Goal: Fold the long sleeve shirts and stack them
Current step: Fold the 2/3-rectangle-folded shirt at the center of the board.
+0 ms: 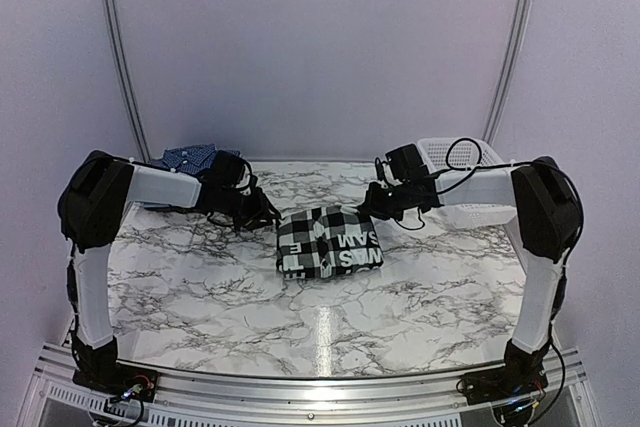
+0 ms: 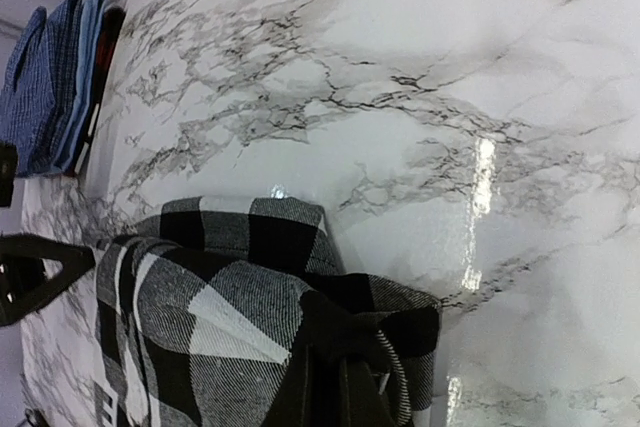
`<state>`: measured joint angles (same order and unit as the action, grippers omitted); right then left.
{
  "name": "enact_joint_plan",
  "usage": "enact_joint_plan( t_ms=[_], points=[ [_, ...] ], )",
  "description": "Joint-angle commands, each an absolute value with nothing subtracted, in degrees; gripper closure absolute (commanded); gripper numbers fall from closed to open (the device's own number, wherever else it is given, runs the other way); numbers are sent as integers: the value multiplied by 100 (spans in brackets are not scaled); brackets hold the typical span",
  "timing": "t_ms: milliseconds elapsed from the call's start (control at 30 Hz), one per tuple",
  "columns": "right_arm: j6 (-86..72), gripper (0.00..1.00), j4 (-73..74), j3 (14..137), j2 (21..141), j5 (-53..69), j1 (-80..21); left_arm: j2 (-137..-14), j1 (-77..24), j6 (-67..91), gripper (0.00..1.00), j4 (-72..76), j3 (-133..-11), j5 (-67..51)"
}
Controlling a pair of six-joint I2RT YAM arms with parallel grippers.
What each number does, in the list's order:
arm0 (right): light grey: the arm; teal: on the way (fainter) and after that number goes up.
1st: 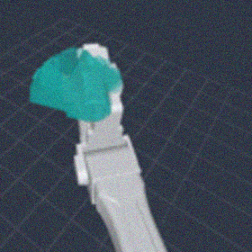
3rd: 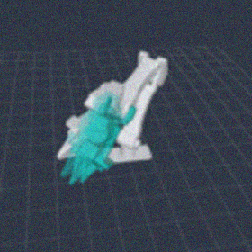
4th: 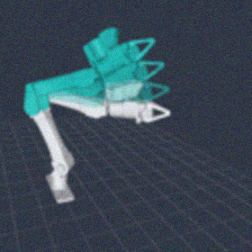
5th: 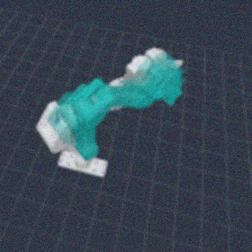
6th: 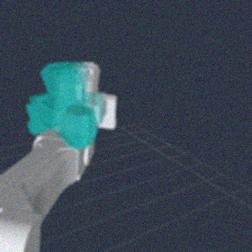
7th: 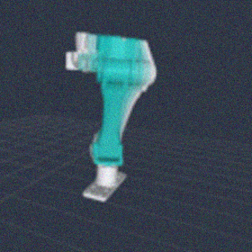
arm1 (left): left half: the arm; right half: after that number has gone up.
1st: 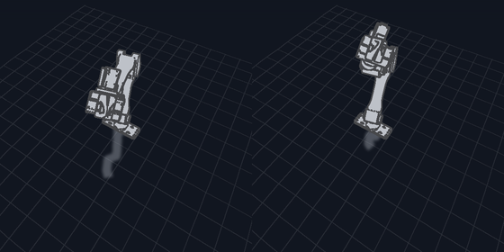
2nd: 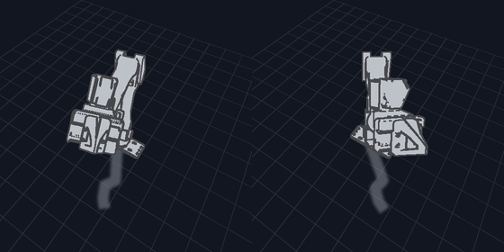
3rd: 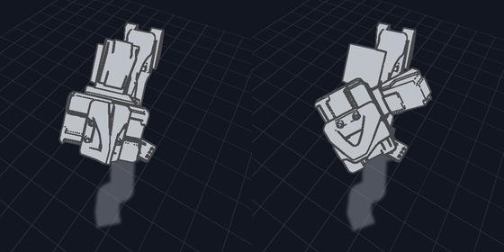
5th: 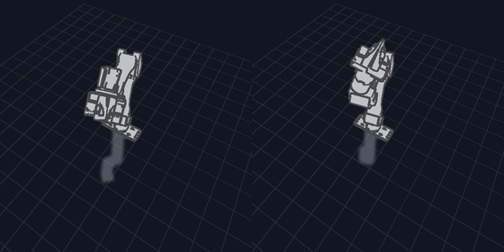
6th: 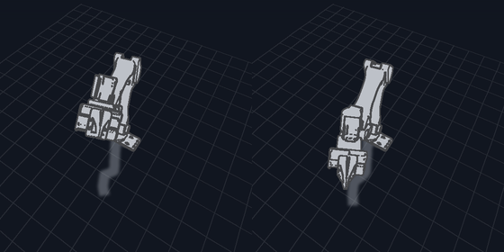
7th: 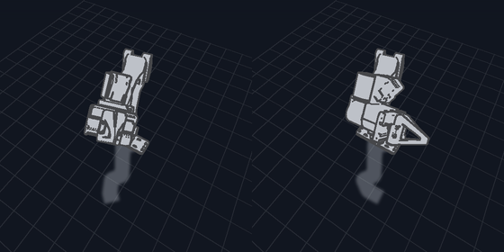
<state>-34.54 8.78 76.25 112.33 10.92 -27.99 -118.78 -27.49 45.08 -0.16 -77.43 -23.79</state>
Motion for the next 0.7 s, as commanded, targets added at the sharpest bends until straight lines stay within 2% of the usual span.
enact_joint_plan(
  t_ms=[0,33,133,233,333,467,667],
  points=[
    [-3472,81,985,7658,11188,740,-2648,-11462,-2733,4351,60,9,-7715,-2274],
    [-3427,71,989,7638,11113,690,-2646,-11356,-2733,4312,56,9,-7636,-2227],
    [-3270,57,1025,7570,10828,625,-2665,-10985,-2769,4240,54,9,-7338,-2188],
    [-3114,52,1018,7441,10491,629,-2801,-10615,-3008,4198,57,9,-7057,-2193],
    [-3032,59,903,7155,10181,679,-3081,-10433,-3367,4284,67,9,-6864,-2251],
    [-3058,75,402,6510,9770,929,-3406,-10390,-3868,4440,81,13,-6666,-2360],
    [-3245,80,-472,5511,9701,1339,-3664,-10678,-4148,4624,90,312,-6243,-2486]
  ],
)
